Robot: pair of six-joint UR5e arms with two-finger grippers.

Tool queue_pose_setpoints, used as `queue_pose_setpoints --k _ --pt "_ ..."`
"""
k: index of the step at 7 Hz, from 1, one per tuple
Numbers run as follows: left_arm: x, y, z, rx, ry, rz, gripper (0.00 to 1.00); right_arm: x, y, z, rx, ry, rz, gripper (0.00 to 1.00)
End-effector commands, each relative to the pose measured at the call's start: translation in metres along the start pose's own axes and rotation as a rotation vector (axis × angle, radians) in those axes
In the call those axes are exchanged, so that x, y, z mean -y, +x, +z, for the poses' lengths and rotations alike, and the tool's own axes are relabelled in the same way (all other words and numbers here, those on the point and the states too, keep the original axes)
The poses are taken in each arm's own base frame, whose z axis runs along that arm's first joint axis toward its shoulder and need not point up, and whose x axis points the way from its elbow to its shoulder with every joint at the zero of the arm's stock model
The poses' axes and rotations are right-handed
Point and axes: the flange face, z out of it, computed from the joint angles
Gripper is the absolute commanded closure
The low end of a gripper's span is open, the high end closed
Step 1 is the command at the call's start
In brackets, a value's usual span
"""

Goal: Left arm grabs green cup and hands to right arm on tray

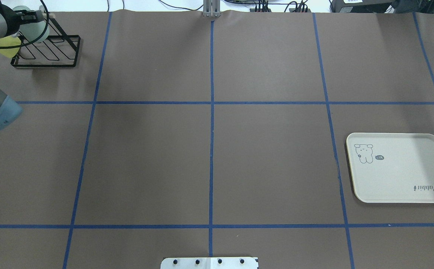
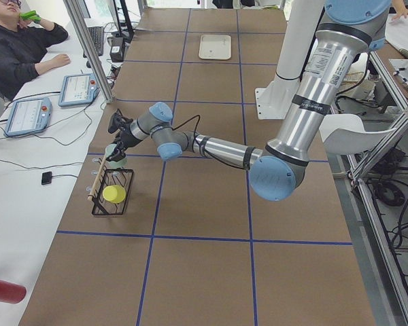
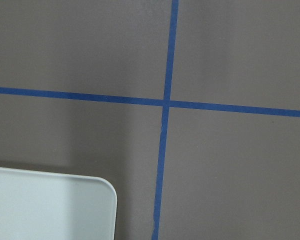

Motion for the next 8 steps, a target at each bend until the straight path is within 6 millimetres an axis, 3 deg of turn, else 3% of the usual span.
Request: queue_pose_setpoints --k 1,3,6,7,8 --pt "0.013 -0.009 -0.006 -0.014 -0.007 -0.005 0.61 0.001 -0.001 0.000 0.000 0.000 -0.001 0.01" --pt "0.045 -0.023 -0.024 -0.026 -0.043 -0.038 0.61 0.002 -0.013 -0.011 0.023 0.026 -0.023 0.00" --pt "0.075 -0.009 -0.053 -0.011 -0.057 -0.052 0.61 0.014 -0.038 -0.025 0.127 0.087 -0.081 0.00" --pt "0.077 -0.005 -0.055 -0.016 -0.053 -0.054 0.61 0.035 -0.050 -0.035 0.117 0.153 -0.084 0.00" --pt "0.085 0.003 -0.057 -0.022 -0.041 -0.063 0.61 0.063 -0.080 -0.043 0.098 0.206 -0.019 0.00"
